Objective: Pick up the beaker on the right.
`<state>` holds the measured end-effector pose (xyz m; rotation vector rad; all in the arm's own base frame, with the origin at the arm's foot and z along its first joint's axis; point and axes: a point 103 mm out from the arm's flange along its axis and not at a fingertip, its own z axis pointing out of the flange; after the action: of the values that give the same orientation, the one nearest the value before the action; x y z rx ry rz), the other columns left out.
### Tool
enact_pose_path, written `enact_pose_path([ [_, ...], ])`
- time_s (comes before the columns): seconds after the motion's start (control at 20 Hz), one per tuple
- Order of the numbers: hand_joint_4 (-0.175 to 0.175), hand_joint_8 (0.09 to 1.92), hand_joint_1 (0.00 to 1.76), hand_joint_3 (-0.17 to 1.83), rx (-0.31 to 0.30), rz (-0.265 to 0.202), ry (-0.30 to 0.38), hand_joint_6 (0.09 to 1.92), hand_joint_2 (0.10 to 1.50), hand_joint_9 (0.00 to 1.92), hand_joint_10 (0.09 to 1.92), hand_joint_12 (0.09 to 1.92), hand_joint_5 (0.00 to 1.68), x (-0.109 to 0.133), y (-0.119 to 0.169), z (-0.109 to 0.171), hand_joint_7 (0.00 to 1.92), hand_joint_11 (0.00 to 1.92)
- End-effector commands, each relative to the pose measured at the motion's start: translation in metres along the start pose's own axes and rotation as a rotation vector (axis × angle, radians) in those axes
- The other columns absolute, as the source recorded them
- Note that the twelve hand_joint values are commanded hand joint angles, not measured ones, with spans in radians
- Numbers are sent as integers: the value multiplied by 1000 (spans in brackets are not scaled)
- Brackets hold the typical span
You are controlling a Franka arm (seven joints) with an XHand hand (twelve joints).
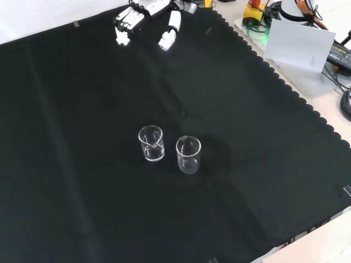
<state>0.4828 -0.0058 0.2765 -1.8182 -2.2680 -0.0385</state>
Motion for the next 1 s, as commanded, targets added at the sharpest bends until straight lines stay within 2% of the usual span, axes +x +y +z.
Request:
enact_pose_path([
  [0.05, -12, 553, 567, 376, -38, -36, 119, 87, 904, 239, 677, 1216, 149, -17, 55, 41, 136, 0],
  [0.6, -11, 552, 553, 397, 12, -65, 148, 87, 898, 231, 675, 1214, 145, -39, 83, 85, 128, 0],
  [1.0, -10, 553, 550, 404, 38, -155, 234, 87, 888, 230, 675, 1209, 139, -41, 100, 111, 127, 0],
])
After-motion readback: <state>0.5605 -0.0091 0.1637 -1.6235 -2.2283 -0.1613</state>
